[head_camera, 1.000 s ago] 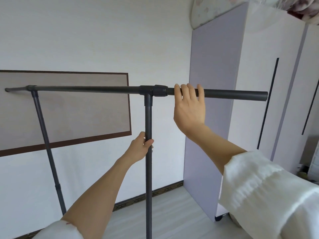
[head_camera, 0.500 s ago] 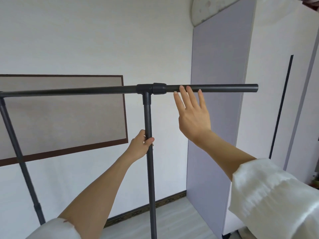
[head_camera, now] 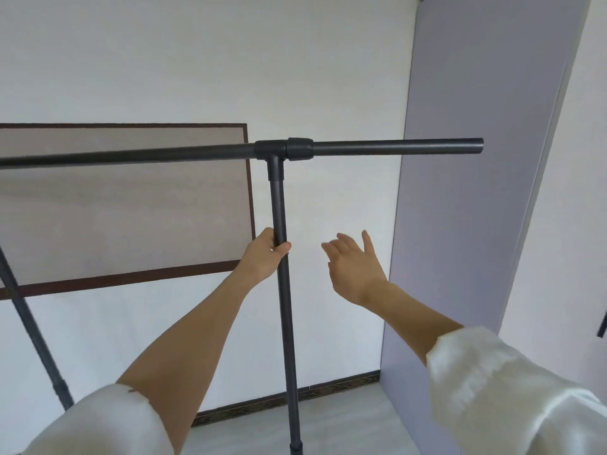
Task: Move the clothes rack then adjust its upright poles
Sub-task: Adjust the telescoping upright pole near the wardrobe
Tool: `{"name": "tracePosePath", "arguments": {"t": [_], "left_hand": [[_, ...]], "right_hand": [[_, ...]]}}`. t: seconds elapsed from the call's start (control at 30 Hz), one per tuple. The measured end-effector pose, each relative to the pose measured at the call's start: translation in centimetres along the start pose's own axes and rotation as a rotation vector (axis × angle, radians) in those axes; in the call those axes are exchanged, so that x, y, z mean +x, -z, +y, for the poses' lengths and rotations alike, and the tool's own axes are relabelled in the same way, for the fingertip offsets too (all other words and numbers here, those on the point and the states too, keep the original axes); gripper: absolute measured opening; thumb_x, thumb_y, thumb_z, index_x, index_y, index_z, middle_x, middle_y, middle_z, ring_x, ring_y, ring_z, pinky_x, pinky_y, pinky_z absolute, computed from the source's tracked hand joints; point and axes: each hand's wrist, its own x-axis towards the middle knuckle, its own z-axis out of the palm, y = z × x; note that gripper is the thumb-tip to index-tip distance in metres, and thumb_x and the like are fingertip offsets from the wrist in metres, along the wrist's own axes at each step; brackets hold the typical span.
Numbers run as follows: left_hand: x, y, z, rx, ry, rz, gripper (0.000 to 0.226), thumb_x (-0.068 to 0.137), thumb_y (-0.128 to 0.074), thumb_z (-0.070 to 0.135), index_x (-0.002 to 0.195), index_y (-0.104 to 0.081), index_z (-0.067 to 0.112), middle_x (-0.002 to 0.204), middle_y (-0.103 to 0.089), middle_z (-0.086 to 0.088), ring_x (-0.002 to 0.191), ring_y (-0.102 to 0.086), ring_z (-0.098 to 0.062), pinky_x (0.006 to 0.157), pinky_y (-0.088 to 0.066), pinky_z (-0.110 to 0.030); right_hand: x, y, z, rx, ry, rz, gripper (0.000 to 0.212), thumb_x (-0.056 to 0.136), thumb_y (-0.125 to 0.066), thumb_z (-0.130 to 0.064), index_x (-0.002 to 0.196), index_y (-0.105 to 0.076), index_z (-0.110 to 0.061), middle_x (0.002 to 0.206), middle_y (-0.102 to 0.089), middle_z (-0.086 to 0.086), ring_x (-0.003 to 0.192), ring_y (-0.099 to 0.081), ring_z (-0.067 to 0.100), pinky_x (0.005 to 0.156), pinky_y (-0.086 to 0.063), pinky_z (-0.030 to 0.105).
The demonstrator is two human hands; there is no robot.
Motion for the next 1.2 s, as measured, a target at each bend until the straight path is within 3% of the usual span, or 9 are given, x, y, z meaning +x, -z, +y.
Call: {"name": "tracePosePath", "arguments": {"t": [0.1,0.23,0.33,0.43,0.57,0.73,1.0,1.2], "left_hand": [[2.6,-0.7,-0.7,0.018,-0.003,0.020,0.025,0.092,-0.049,0.028,0.103,-0.049,0.006,0.094,-0.059,-0.012,0.091,-0.056,-0.027,0.077,-0.042,-0.032],[6.7,-1.2,-2.1,-0.001,-0.022,0.041,0.028,0.091,-0.052,0.031,0.103,-0.052,0.005,0.083,-0.052,-0.006,0.083,-0.052,-0.024,0.085,-0.047,-0.042],[9.4,-1.9,-2.9,-0.026,-0.041,0.028,0.020,0.089,-0.055,0.029,0.085,-0.050,0.011,0.070,-0.046,0.000,0.071,-0.047,-0.017,0.077,-0.044,-0.037],[12.6,-2.6,-4.0,-0.030,-0.058,-0.013,0.027,0.087,-0.058,0.029,0.068,-0.041,0.024,0.064,-0.041,0.005,0.064,-0.044,-0.011,0.069,-0.040,-0.028],[17.4,-3.6,-6.0,-0.041,-0.078,-0.033,0.026,0.085,-0.062,0.029,0.068,-0.043,0.026,0.065,-0.045,0.006,0.068,-0.047,-0.011,0.063,-0.039,-0.022],[23.4,-5.7,-8.3,-0.017,-0.075,-0.047,0.019,0.086,-0.061,0.029,0.090,-0.051,0.013,0.071,-0.049,0.006,0.078,-0.051,-0.017,0.065,-0.040,-0.020],[28.5,-7.5,-8.0,-0.052,-0.103,0.020,0.030,0.084,-0.063,0.029,0.102,-0.056,0.006,0.078,-0.055,0.000,0.083,-0.054,-0.021,0.085,-0.047,-0.038],[34.2,-11.5,-7.8,-0.028,-0.103,0.054,0.024,0.084,-0.063,0.026,0.098,-0.054,0.009,0.072,-0.052,0.005,0.081,-0.053,-0.020,0.077,-0.045,-0.030]], "right_hand": [[1.9,-3.7,0.2,0.173,0.015,-0.102,0.042,0.100,-0.038,-0.019,0.141,-0.036,-0.012,0.145,-0.042,0.006,0.142,-0.025,0.022,0.119,-0.016,0.046],[4.4,-8.0,-1.0,0.663,-0.111,-0.247,0.043,0.099,-0.048,-0.028,0.138,-0.044,-0.013,0.140,-0.052,0.006,0.130,-0.046,0.022,0.109,-0.039,0.034],[6.5,-11.1,-2.5,0.836,-0.187,-0.316,0.047,0.094,-0.055,-0.032,0.137,-0.044,-0.015,0.132,-0.058,0.006,0.118,-0.056,0.023,0.101,-0.047,0.035],[10.0,-13.6,-3.4,0.895,-0.316,-0.274,0.037,0.093,-0.054,-0.030,0.126,-0.052,-0.013,0.113,-0.066,0.008,0.103,-0.062,0.027,0.092,-0.053,0.040],[14.4,-16.7,-3.7,0.954,-0.445,-0.206,0.023,0.093,-0.053,-0.023,0.109,-0.056,-0.006,0.087,-0.061,0.005,0.081,-0.058,0.024,0.073,-0.048,0.035],[19.2,-20.7,-2.5,1.005,-0.471,-0.131,0.020,0.095,-0.053,-0.017,0.109,-0.058,-0.003,0.087,-0.057,0.001,0.081,-0.053,0.021,0.074,-0.044,0.031],[23.9,-23.0,0.4,0.940,-0.419,-0.074,0.013,0.096,-0.051,-0.016,0.104,-0.054,-0.007,0.086,-0.057,0.000,0.078,-0.055,0.026,0.069,-0.046,0.037],[29.2,-26.4,5.2,0.978,-0.388,-0.104,0.013,0.096,-0.050,-0.014,0.106,-0.054,-0.007,0.090,-0.060,0.002,0.090,-0.062,0.032,0.081,-0.054,0.046]]}}
